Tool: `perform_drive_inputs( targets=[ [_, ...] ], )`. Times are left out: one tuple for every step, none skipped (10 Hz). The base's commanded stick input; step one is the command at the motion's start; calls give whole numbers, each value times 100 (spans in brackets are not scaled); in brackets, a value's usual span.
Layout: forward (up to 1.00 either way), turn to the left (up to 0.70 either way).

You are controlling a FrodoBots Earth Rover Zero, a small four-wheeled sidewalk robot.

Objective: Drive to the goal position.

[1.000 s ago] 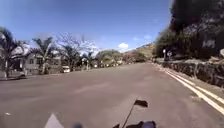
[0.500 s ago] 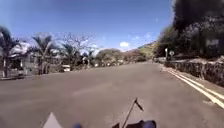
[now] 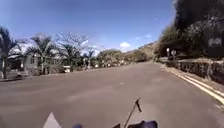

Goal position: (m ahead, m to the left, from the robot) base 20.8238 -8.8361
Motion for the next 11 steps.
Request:
perform_drive_inputs(
  targets=[
    [50,0],
    [50,0],
    [50,0],
    [50,0],
    [50,0],
    [50,-5],
    [50,-24],
    [50,-43],
    [50,-50],
    [50,-50],
    [50,-50]
  ],
)
